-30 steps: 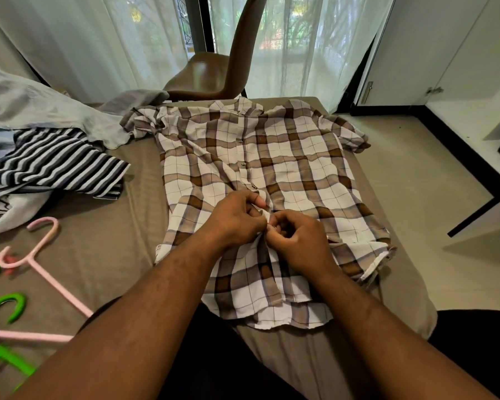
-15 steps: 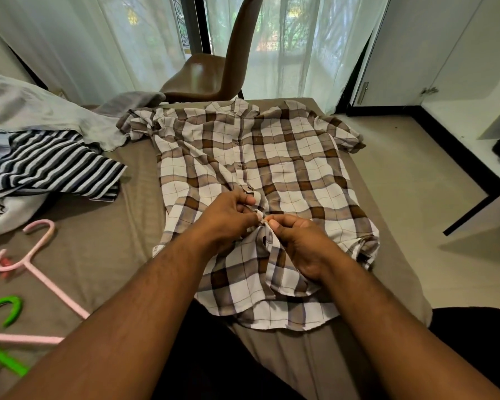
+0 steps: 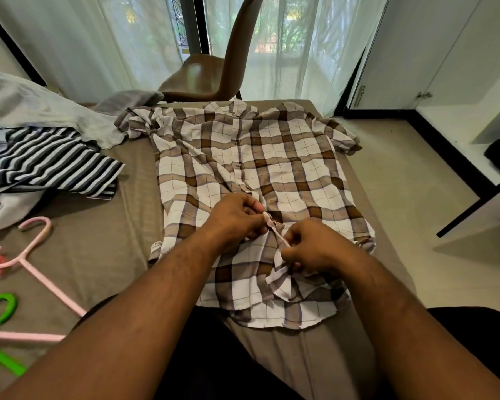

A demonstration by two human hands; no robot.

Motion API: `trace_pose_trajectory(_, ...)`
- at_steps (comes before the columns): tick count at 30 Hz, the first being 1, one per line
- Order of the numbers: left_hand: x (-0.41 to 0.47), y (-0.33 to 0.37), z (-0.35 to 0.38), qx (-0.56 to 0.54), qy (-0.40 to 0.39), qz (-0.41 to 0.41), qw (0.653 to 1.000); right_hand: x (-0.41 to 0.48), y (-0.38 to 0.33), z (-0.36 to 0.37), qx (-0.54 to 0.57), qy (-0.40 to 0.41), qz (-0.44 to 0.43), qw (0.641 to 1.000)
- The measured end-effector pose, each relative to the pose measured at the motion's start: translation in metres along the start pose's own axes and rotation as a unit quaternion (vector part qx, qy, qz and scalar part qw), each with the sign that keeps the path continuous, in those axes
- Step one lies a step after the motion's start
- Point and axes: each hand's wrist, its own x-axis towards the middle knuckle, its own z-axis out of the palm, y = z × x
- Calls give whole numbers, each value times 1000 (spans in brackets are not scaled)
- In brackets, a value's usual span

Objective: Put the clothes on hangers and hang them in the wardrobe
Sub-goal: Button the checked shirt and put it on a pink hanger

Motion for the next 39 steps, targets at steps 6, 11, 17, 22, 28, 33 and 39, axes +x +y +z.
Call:
trace_pose_trajectory(6, 1, -4, -1, 76, -19, 15, 997, -4, 13, -29, -26, -1, 2, 1000)
trace_pose_trajectory(11, -1, 1, -5, 72, 12, -5, 997, -10, 18, -35, 2, -47, -59, 997)
trace_pose_trajectory(17, -2, -2, -22, 180, 61, -41, 981, -20, -4, -3, -101, -234, -152, 955)
trace_pose_trajectory(22, 6, -8, -42, 188, 170, -38, 967, -10, 0, -6, 4, -127, -135, 983)
trace_pose_trajectory(28, 24, -30, -105, 207, 273, -238, 909, 31, 60, -34, -33, 299, 78, 951)
trace_pose_trajectory(33, 22, -36, -106, 185, 214, -199, 938, 37, 81, -27, -81, 260, 147, 951)
trace_pose_trajectory(39, 7, -30, -116, 288, 208, -189, 915, 19, 79, -34, -11, 292, 117, 949)
